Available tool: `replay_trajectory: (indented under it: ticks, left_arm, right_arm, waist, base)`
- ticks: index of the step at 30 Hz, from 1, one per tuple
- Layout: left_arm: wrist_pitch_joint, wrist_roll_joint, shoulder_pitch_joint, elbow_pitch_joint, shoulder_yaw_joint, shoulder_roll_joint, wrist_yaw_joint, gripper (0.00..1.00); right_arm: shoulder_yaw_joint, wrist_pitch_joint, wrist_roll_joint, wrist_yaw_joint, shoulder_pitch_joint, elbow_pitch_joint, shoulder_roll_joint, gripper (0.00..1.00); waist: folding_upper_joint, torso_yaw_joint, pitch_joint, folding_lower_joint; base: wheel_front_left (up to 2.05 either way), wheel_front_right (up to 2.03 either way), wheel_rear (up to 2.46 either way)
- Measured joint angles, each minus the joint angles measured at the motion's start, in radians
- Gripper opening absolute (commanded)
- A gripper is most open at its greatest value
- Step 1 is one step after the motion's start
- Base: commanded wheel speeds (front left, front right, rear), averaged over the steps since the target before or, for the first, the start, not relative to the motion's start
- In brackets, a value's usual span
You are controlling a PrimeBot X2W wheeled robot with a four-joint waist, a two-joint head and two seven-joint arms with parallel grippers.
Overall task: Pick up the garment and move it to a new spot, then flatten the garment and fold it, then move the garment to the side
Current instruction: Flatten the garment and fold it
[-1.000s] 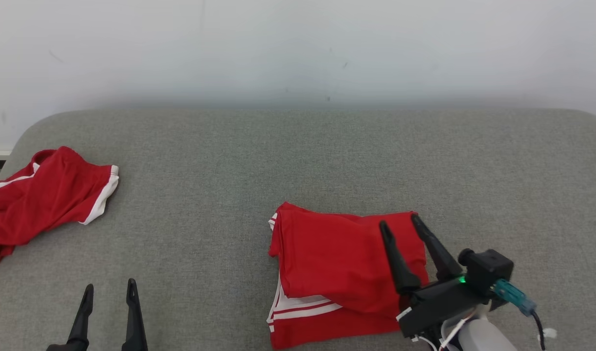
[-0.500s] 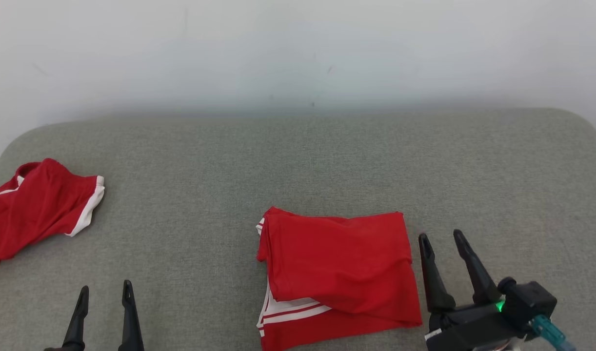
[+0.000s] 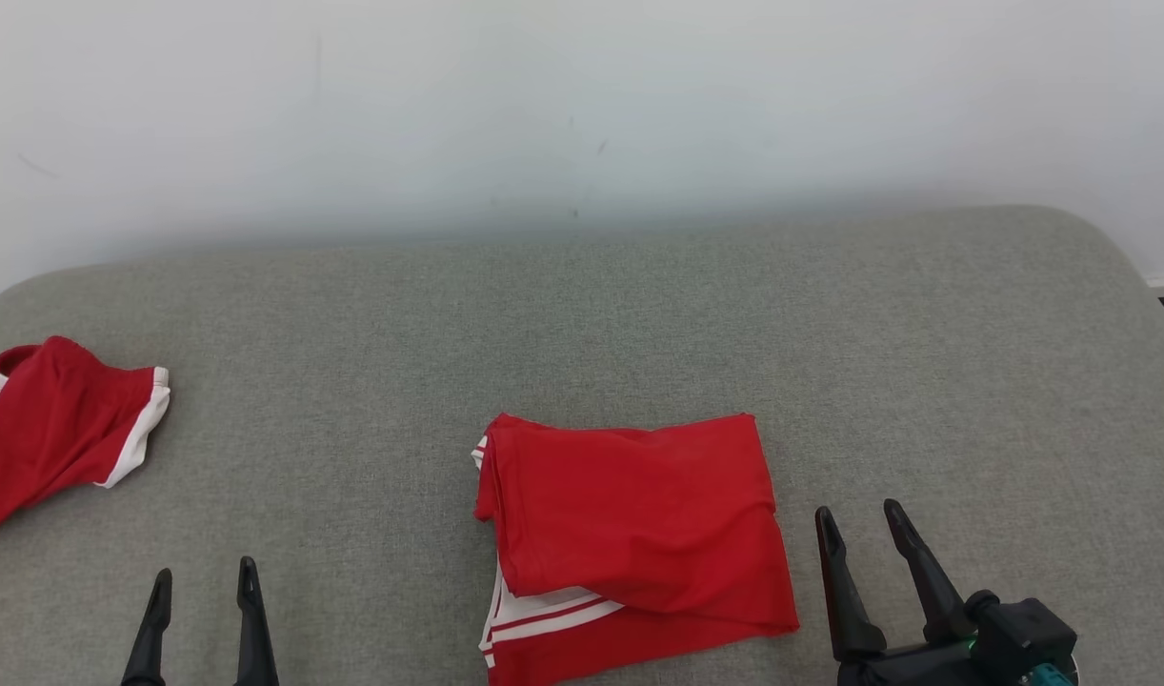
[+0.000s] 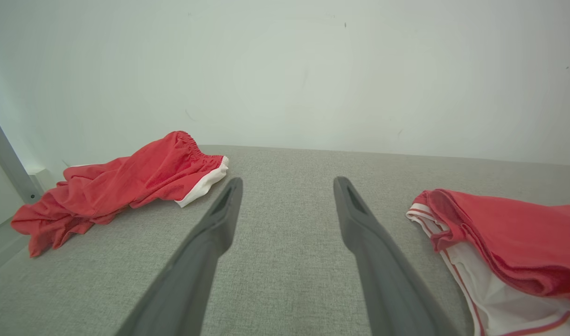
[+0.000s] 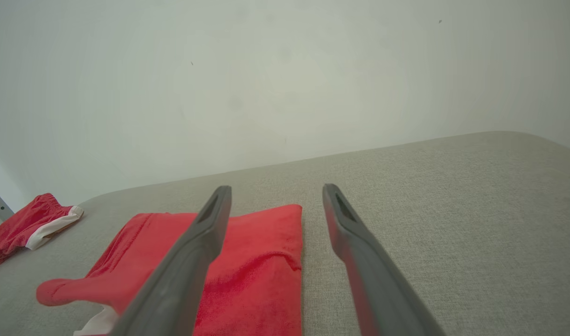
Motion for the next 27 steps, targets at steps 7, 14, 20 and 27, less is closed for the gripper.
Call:
replay_trajectory:
  ticks: [7, 14, 20, 27]
  left_arm:
    - [0.000, 0.000, 0.001, 0.002, -0.002, 0.000, 0.000, 1.00]
    - [0.000, -0.005, 0.000, 0.036, -0.069, 0.000, -0.019, 1.00]
    - [0.000, 0.008, -0.032, 0.089, -0.224, 0.004, -0.036, 1.00]
    - [0.000, -0.009, -0.063, 0.129, -0.389, 0.032, -0.042, 1.00]
  right_arm:
    - [-0.004, 0.000, -0.018, 0.000, 0.012, 0.018, 0.009, 1.00]
    - [-0.001, 0.000, -0.018, 0.000, 0.011, 0.025, 0.016, 1.00]
    - [0.007, 0.000, -0.019, 0.000, 0.001, 0.031, 0.016, 1.00]
    - [0.009, 0.000, -0.019, 0.000, -0.007, 0.033, 0.014, 1.00]
  waist:
    - [-0.0001, -0.007, -0.001, 0.0001]
    - [0.0000, -0.015, 0.002, 0.0000]
    - [0.0000, -0.029, 0.008, 0.0001]
    - [0.0000, -0.059, 0.017, 0.0000]
  base:
    - [0.00, 0.00, 0.00]
    - [0.00, 0.00, 0.00]
    - [0.00, 0.00, 0.00]
    - [0.00, 0.00, 0.00]
